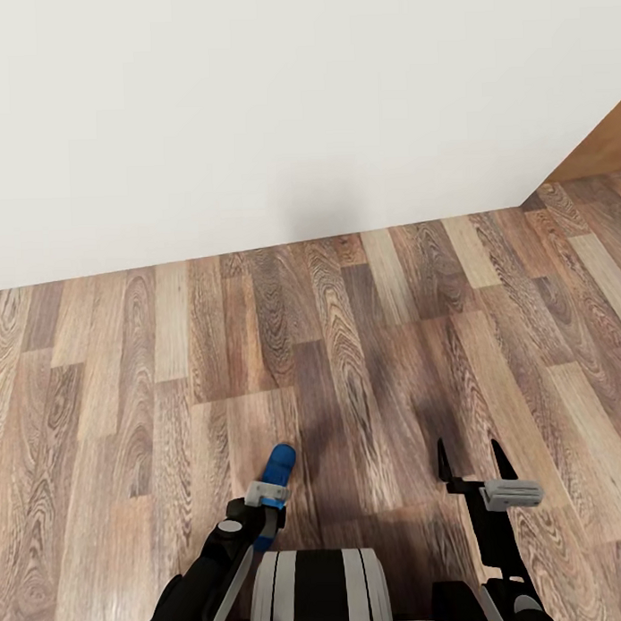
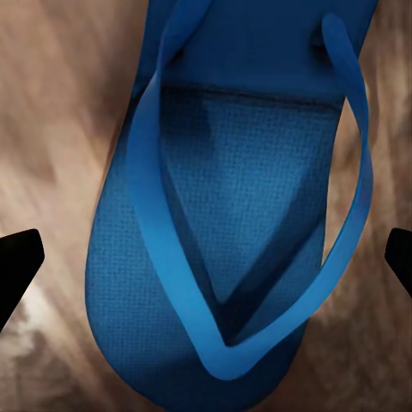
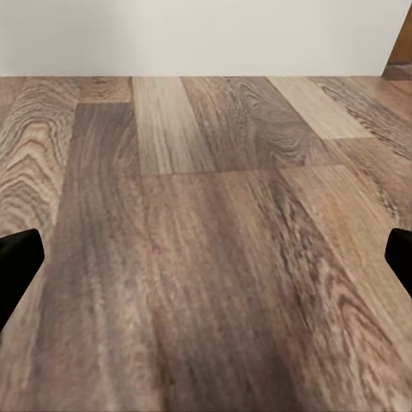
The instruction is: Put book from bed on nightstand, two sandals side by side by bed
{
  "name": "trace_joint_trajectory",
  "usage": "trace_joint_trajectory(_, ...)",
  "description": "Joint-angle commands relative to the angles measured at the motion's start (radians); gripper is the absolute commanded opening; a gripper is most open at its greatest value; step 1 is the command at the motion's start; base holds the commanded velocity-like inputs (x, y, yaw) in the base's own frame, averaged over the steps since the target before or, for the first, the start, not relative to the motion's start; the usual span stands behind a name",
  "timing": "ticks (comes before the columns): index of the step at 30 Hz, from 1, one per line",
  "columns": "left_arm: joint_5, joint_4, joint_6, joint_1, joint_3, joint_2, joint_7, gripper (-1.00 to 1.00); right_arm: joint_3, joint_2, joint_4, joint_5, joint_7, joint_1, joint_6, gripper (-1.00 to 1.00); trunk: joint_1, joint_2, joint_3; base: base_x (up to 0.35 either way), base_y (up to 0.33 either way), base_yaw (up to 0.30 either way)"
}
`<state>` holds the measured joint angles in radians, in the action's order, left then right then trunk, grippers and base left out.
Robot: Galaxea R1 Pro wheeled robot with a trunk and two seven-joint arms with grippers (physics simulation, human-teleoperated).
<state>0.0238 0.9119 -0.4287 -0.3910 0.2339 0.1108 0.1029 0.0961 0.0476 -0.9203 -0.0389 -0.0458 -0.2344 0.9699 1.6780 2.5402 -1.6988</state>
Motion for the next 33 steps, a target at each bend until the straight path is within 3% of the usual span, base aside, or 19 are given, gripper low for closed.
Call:
trace_joint_trajectory(1,0.002,0.001,-0.005,0.000,0.002,0.000,0.005,1.00,0.001,0.000,0.001,-0.004,-0.005,0.000,0.003,1.00,0.000,0.000,0.000,0.000,0.000,0.000)
trace_joint_trajectory(15,0.002,0.001,-0.005,0.000,0.002,0.000,0.005,1.00,0.001,0.000,0.001,-0.004,-0.005,0.000,0.002,1.00,0.000,0.000,0.000,0.000,0.000,0.000)
trace_joint_trajectory(22,0.002,0.002,-0.004,0.000,0.002,0.000,0.005,1.00,0.001,0.000,0.001,-0.004,-0.005,0.000,0.002,1.00,0.001,0.001,-0.012,0.000,0.000,0.000)
trace_joint_trajectory(33,-0.002,0.001,0.033,0.000,0.001,0.000,0.008,1.00,0.001,0.000,0.001,-0.004,-0.005,0.000,0.002,1.00,0.001,0.001,-0.012,0.000,0.000,0.000)
